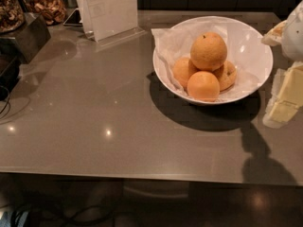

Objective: Pick orange from white bowl

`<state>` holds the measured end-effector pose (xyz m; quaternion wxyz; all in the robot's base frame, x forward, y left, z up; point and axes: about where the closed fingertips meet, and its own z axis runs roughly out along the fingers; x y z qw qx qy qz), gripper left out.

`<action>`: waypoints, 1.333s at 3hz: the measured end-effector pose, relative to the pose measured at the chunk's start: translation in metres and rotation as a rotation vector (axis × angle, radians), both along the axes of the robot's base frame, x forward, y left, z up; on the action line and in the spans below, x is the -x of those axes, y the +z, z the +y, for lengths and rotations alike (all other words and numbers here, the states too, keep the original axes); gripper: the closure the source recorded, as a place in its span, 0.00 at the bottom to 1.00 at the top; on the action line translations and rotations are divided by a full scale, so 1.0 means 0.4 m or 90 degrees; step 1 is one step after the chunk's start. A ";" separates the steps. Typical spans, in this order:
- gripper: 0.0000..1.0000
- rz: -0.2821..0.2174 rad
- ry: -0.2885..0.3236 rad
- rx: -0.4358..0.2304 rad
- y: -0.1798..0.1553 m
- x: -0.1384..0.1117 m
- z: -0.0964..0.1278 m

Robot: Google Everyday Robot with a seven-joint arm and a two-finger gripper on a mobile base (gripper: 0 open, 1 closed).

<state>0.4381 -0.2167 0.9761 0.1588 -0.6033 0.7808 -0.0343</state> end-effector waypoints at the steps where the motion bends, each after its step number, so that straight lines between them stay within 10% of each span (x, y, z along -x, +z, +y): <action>1: 0.00 0.000 0.000 0.000 0.000 0.000 0.000; 4: 0.00 -0.044 0.042 -0.105 0.069 -0.177 0.053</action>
Offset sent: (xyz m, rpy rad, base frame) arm 0.0171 0.0040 0.0095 0.0962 -0.0154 0.0192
